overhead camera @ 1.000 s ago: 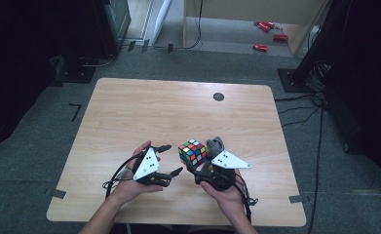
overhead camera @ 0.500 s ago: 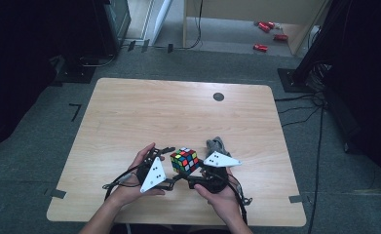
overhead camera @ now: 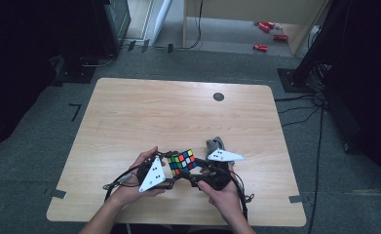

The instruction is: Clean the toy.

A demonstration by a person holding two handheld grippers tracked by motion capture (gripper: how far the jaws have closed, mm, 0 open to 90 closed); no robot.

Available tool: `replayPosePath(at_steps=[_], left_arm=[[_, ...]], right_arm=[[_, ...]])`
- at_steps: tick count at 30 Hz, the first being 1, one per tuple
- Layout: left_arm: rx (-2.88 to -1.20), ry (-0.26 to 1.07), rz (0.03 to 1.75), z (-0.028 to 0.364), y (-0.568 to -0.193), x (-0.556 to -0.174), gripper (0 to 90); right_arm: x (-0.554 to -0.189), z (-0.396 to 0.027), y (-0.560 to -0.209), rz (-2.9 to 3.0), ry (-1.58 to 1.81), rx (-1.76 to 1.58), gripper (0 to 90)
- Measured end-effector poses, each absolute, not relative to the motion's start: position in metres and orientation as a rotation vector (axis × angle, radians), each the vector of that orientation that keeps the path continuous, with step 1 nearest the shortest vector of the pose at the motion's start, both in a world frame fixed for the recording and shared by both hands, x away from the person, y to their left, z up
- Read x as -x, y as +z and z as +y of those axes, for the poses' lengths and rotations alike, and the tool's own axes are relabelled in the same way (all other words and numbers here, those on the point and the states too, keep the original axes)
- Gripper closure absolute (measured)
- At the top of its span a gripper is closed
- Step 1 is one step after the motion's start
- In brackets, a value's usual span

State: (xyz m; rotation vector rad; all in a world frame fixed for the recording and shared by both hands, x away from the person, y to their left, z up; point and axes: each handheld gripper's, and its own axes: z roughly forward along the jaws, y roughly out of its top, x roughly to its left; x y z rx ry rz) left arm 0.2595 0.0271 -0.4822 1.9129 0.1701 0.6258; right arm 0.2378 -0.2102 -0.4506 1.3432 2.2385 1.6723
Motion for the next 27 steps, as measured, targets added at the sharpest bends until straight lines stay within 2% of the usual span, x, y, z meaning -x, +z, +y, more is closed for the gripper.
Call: replayPosePath(at_steps=[2,8,15,17,19,25,27], left_arm=[[-1.900,0.586,0.223,0.031,-0.481,-0.262,32.3],[-1.891,0.504,0.339,0.039,-0.477,-0.269,32.5],[-1.860,0.400,0.430,0.047,-0.472,-0.276,32.8],[-1.852,0.389,0.447,0.049,-0.471,-0.278,32.8],[-1.848,0.374,0.459,0.051,-0.471,-0.279,32.9],[-1.838,0.347,0.485,0.053,-0.470,-0.281,33.1],[-1.837,0.340,0.492,0.054,-0.470,-0.281,33.2]], right_arm=[[-0.238,-0.215,-0.448,2.210,1.703,-1.330,18.6],[-0.239,-0.232,-0.442,2.060,1.602,-1.279,17.9],[-0.251,-0.259,-0.461,1.939,1.307,-1.300,28.3],[-0.255,-0.264,-0.469,1.948,1.223,-1.299,28.4],[-0.259,-0.265,-0.477,1.966,1.122,-1.305,24.7],[-0.267,-0.265,-0.499,2.067,1.015,-1.335,27.9],[-0.269,-0.265,-0.504,2.087,0.994,-1.353,33.4]])
